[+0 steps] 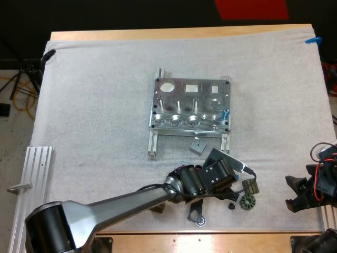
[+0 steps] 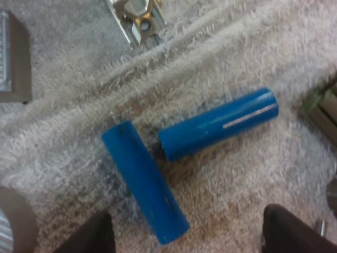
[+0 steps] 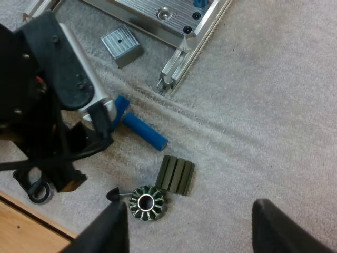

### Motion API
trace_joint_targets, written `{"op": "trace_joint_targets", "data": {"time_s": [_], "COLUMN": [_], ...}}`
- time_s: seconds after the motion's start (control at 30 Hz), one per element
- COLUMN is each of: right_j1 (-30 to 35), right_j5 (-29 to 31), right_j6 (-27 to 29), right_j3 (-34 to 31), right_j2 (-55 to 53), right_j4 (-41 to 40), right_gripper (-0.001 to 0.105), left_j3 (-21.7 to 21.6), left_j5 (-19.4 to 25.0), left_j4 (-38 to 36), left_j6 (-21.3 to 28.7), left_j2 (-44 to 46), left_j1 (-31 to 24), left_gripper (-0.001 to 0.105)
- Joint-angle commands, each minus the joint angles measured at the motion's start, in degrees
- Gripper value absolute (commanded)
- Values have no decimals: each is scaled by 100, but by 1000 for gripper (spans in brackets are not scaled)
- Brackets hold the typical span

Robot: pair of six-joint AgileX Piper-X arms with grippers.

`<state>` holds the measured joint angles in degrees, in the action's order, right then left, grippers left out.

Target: Load cells from right to left

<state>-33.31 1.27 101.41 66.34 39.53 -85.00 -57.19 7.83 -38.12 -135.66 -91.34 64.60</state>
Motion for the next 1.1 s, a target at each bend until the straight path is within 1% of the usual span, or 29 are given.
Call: {"op": "trace_joint_targets", "data": {"time_s": [0.0, 0.47, 0.67, 0.77, 0.93, 1.03, 1.07], "right_j1": [-7, -7, -7, -7, -7, -7, -7], "right_j5": [23, 23, 23, 23, 23, 23, 23], "right_j6": [46, 46, 46, 46, 59, 80, 78], "right_j3": [12, 12, 12, 12, 12, 12, 12], "right_j2": [-27, -27, -27, -27, -27, -27, -27], "right_j4": [-34, -34, -34, -34, -34, -34, -34], "right_gripper": [51, 51, 51, 51, 51, 51, 51], "left_j3": [9, 9, 9, 9, 9, 9, 9], "left_j5": [120, 183, 210, 316, 477, 666, 708], "left_j4": [43, 110, 375, 500, 501, 501, 501], "left_j6": [-103, -91, -91, -91, -91, -91, -79], "left_j2": [-55, -676, -795, -795, -795, -795, -795], "left_j1": [26, 26, 26, 26, 16, 16, 16], "left_gripper": [59, 59, 59, 59, 59, 56, 53]}}
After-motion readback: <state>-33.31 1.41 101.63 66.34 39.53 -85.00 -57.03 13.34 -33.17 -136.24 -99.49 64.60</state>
